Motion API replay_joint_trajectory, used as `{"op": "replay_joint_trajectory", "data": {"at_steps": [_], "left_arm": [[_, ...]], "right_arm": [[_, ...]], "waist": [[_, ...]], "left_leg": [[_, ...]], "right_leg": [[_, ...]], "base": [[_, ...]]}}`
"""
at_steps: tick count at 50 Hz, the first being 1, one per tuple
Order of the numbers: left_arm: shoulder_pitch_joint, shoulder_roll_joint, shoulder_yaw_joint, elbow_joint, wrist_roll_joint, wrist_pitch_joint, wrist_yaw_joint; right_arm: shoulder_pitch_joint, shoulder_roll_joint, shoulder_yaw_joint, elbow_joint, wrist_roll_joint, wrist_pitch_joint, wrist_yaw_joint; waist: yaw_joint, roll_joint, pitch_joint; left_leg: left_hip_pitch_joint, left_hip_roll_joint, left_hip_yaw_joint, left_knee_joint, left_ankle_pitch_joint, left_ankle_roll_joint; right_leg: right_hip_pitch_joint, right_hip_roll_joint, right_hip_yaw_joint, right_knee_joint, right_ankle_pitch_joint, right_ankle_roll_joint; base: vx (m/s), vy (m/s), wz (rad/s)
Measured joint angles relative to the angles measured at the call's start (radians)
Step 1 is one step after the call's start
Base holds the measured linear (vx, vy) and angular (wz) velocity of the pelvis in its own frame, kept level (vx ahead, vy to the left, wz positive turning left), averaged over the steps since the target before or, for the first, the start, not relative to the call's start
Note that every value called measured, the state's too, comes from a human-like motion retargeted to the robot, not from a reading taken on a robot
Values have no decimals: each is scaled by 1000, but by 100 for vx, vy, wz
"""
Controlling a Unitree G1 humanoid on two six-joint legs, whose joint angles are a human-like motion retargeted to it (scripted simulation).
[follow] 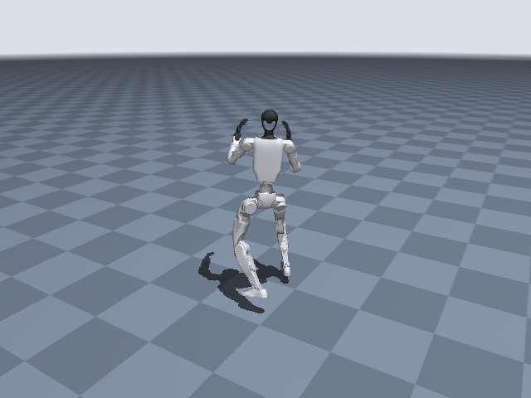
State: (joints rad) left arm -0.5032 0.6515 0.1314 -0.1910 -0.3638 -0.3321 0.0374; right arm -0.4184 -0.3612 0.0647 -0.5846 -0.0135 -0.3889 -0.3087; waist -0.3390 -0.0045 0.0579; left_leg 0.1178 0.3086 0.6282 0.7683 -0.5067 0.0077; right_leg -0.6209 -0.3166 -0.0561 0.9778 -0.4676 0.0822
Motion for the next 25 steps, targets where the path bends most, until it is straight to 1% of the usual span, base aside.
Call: {"op": "replay_joint_trajectory", "data": {"at_steps": [3,5,7,9,13,17,20,22,25], "left_arm": [[-156,43,-108,104,11,47,-10],[-252,63,-167,170,19,71,-13],[-335,85,-203,230,31,78,10],[-377,102,-205,260,44,74,54],[-365,102,-152,219,76,56,131],[-276,47,-91,100,105,49,138],[-236,0,-79,39,136,62,138],[-254,-19,-100,37,162,84,149],[-345,-32,-167,91,209,127,175]], "right_arm": [[-67,39,93,0,133,24,64],[-74,53,119,11,204,37,95],[-55,54,115,21,262,44,117],[-18,48,102,22,298,47,120],[53,37,65,-8,320,47,93],[85,35,35,-49,287,51,46],[93,32,30,-63,244,64,12],[105,26,39,-54,217,75,-8],[141,10,57,-16,179,93,-41]], "waist": [[6,29,54],[16,59,91],[31,91,119],[43,115,135],[59,146,147],[76,163,150],[79,169,145],[63,169,143],[6,168,149]], "left_leg": [[-19,62,-70,183,16,20],[-50,86,-128,283,32,23],[-88,97,-173,342,60,13],[-124,92,-209,367,94,-4],[-191,83,-274,392,159,-46],[-236,64,-351,388,159,-85],[-244,28,-405,329,115,-105],[-236,-1,-423,261,68,-101],[-216,-49,-424,144,-13,-77]], "right_leg": [[24,171,54,-24,-24,-25],[41,276,86,-56,-20,-28],[59,364,120,-106,3,-19],[72,424,161,-146,26,-3],[87,495,243,-193,63,31],[92,541,322,-213,93,68],[89,570,381,-228,124,101],[80,580,417,-241,150,129],[59,585,466,-268,192,176]], "base": [[32,-35,-330],[29,-19,-314],[26,-6,-284],[21,4,-243],[12,15,-186],[0,24,-154],[-9,28,-144],[-15,30,-128],[-20,30,-103]]}}
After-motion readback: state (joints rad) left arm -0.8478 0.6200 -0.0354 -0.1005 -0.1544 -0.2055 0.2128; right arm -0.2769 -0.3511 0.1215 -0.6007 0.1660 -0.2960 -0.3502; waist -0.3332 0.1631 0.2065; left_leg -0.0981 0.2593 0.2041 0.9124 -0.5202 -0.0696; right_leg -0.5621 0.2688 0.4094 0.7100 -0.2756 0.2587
